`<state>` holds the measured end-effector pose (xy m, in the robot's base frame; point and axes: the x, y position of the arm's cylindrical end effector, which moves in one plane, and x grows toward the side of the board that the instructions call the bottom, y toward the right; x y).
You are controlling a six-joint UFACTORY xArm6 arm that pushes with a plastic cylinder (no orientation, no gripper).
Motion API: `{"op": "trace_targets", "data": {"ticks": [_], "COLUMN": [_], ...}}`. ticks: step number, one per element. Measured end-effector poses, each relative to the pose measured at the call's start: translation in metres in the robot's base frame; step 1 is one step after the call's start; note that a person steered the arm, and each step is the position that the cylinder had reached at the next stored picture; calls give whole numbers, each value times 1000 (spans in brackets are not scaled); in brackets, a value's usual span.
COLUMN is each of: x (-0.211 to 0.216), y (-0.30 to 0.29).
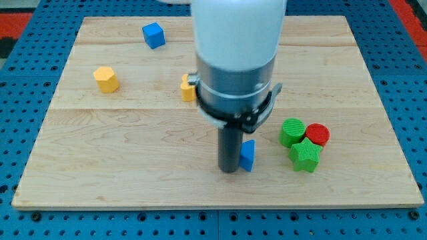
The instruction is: Push the yellow heart to the top left of the green circle
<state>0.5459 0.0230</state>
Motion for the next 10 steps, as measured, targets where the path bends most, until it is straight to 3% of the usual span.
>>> {"op": "trace_targets", "data": {"ticks": [2, 4, 6, 7, 8, 10], "x": [-14, -24, -107, -140, -160, -135], "y": [63, -63, -119, -119, -117, 10]}}
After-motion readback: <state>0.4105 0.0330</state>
